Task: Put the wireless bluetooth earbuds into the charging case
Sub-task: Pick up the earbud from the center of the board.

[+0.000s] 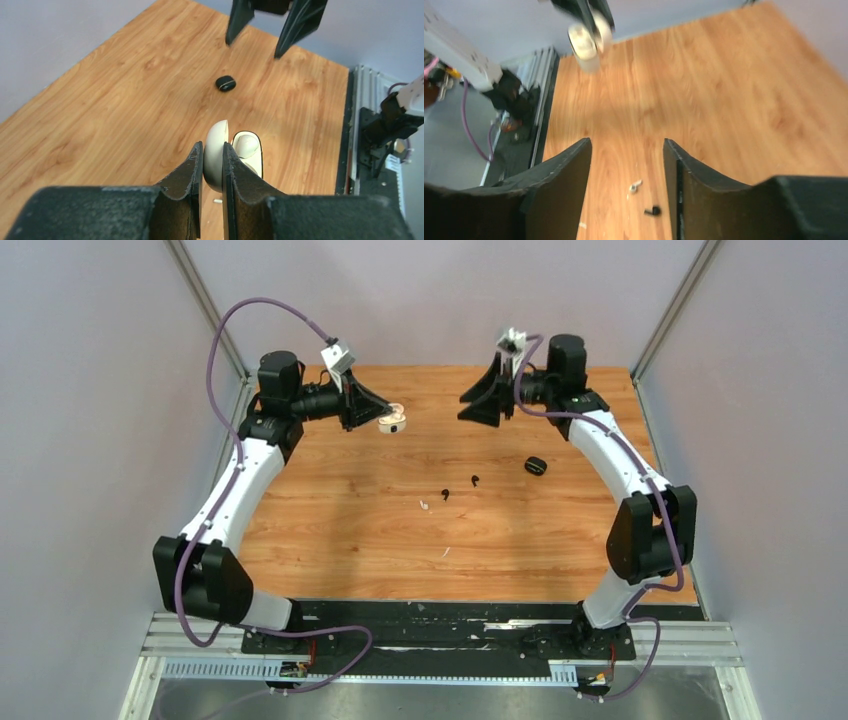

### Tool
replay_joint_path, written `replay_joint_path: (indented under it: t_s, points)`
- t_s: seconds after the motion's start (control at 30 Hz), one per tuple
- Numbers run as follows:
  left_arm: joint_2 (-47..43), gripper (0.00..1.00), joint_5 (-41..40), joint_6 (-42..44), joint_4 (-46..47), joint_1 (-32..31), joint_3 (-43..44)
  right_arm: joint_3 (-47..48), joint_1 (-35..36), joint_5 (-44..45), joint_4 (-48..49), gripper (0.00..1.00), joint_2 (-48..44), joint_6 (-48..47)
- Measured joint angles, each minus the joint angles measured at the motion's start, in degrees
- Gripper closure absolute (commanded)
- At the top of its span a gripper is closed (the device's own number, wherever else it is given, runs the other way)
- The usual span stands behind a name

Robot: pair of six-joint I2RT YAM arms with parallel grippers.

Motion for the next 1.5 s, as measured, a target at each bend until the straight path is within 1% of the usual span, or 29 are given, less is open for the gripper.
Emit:
replay_joint_path:
  t_s: [0.1,0.13,0.2,0.3,0.37,0.43,0.47,0.5,0.6,0.7,0.9,1.1,1.2,1.33,1.5]
  points:
    - [-3.13,1.0,-2.91,6.32,-4.87,0.44,-2.16,-4.87,0.96,-0.31,-11.52,0.58,1.53,-13.2]
    - [-4.02,1.0,-3.85,7.5,-5.84,0.48,-2.82,-5.2,1.4,0.09,-13.92,0.59,2.25,-16.06]
    - [-6.43,1.0,-6.78,9.9,-8.22,0.57,-4.5,-5.42,2.95,2.14,-19.17,0.55,4.07,-22.27]
    - [-9.55,1.0,-11.93,11.02,-9.94,0.57,-6.78,-7.37,6.47,7.08,-22.67,0.51,4.96,-27.67]
    - [-11.37,1.0,-15.17,10.93,-10.19,0.66,-8.41,-9.29,10.25,11.08,-23.89,0.48,5.4,-30.12]
    - [-13.0,1.0,-18.53,10.47,-10.19,0.79,-10.08,-11.47,13.88,13.79,-24.2,0.47,6.12,-31.71]
    - [-13.25,1.0,-19.1,10.43,-10.19,0.81,-10.34,-12.46,15.23,14.58,-24.28,0.46,6.54,-32.35]
    - [-14.34,1.0,-21.81,9.7,-10.16,0.94,-11.52,-13.57,17.05,15.02,-24.52,0.46,7.28,-33.59]
    - [-15.63,1.0,-24.76,8.48,-10.19,1.11,-12.76,-14.49,18.71,15.23,-26.69,0.47,9.35,-38.38]
    - [-17.05,1.0,-26.4,7.39,-10.27,1.33,-13.49,-12.72,18.21,15.72,-30.8,0.51,11.96,-46.58]
    - [-20.83,1.0,-27.52,6.56,-10.32,1.57,-14.36,-2.89,17.94,18.67,-41.66,0.56,18.49,-64.39]
    - [-23.39,1.0,-27.78,6.27,-10.99,2.05,-15.98,1.09,20.81,23.37,-48.89,0.62,21.27,-76.81]
    - [-23.5,1.0,-28.17,6.19,-11.52,2.47,-16.04,1.31,23.06,25.97,-51.32,0.65,22.34,-80.37]
    - [-23.58,1.0,-28.52,6.19,-11.52,2.75,-16.04,2.21,24.96,28.92,-52.74,0.66,24.39,-82.66]
    - [-23.63,1.0,-28.57,5.95,-11.5,2.8,-16.04,3.3,25.05,31.65,-53.27,0.66,25.94,-84.13]
